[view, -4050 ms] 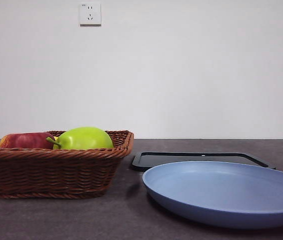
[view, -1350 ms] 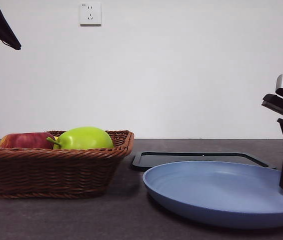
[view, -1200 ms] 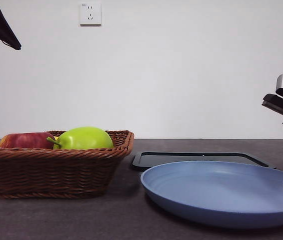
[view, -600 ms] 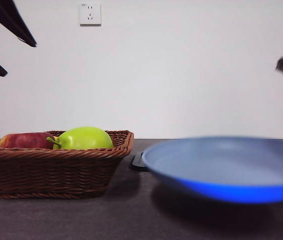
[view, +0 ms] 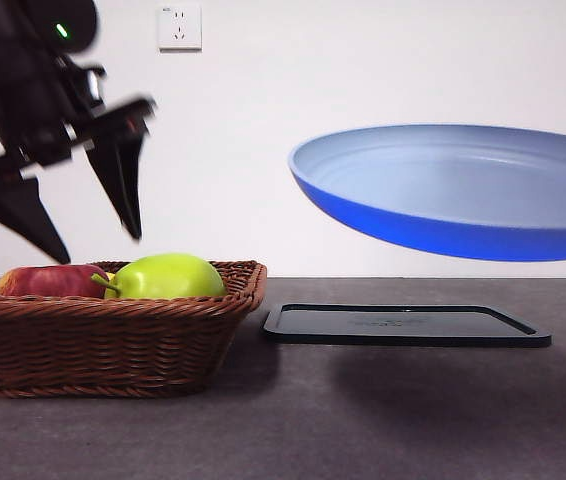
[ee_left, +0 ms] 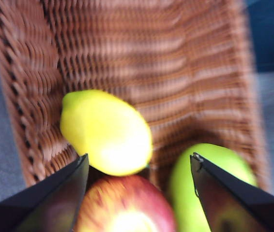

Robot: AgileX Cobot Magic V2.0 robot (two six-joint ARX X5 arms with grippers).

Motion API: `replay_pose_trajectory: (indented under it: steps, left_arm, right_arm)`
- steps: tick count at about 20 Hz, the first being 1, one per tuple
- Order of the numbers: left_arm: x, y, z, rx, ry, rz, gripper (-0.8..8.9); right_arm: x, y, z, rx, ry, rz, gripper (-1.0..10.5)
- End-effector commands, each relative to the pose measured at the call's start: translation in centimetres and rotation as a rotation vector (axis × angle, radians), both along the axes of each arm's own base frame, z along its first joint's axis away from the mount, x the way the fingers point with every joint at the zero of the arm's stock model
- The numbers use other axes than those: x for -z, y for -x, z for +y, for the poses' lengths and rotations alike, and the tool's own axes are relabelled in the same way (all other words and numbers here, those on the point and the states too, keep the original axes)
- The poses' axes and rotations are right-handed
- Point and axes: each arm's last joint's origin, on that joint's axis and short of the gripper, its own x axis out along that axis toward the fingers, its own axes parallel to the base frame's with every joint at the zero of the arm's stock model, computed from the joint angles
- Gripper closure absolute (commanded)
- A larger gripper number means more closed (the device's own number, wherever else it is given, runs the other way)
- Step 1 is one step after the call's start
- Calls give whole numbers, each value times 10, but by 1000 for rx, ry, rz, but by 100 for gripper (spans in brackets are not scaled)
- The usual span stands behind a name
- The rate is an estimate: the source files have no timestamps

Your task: Take the lemon from the basket,put the lemon in the plate,hand out the plate

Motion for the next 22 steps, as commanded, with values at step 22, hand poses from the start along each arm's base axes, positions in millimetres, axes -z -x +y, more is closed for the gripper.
replay_pose_trajectory:
  steps: [22]
  left_arm:
    - [14, -27, -29, 97, -133, -114, 637]
  right_arm:
    - [-3, -2, 1, 8, -6, -7, 943]
